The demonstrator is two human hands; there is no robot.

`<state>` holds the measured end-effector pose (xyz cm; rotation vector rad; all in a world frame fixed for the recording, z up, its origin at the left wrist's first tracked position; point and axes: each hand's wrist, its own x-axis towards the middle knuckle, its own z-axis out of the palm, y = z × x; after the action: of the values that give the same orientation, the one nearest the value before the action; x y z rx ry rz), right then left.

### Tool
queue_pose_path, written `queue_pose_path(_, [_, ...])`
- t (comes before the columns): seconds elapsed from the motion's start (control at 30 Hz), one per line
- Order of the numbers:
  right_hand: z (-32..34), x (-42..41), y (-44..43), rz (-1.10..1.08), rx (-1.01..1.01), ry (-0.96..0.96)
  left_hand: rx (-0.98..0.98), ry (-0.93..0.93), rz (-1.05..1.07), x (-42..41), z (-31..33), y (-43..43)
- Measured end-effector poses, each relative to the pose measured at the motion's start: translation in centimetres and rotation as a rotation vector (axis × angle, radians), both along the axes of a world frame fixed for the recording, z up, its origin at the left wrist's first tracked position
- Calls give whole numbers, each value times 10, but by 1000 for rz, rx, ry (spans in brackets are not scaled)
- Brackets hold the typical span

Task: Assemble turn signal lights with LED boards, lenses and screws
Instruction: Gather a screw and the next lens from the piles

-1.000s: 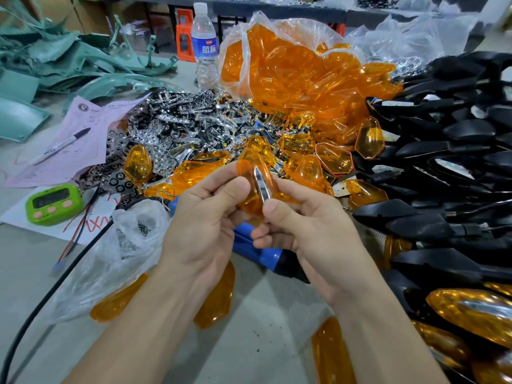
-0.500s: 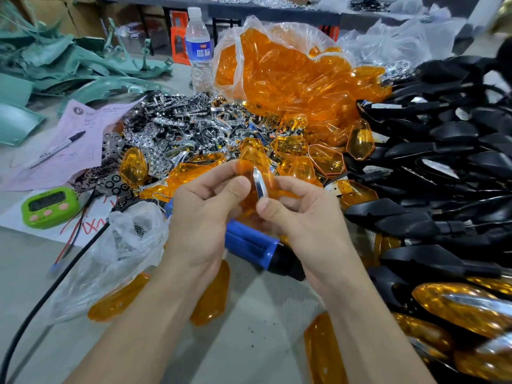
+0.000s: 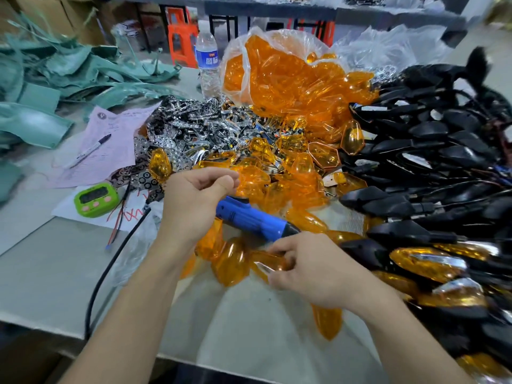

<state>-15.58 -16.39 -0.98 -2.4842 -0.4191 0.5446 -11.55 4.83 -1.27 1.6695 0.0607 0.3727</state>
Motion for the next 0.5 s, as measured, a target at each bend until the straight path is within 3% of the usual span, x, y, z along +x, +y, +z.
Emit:
queue_pose_path(0.07, [1,-2,-2,-67,1,25,40,48,-14,-3,-1,2])
queue_pose_path(0.23, [10,6,-7,-226,-8,-115,200,109,-63,-9,-2,4])
queue_pose_path(0.33, [19,25,-22,-297,-22,-111,316,164,-205,-19,2,-8])
queue_pose_path(0.4, [25,40,-35,-310,-54,-159,517,230,-373,-27,3,-16])
queue_pose_path(0.5, [28,62,-53,-397,-142,-292,1051,243,-487,-38,-4,-26])
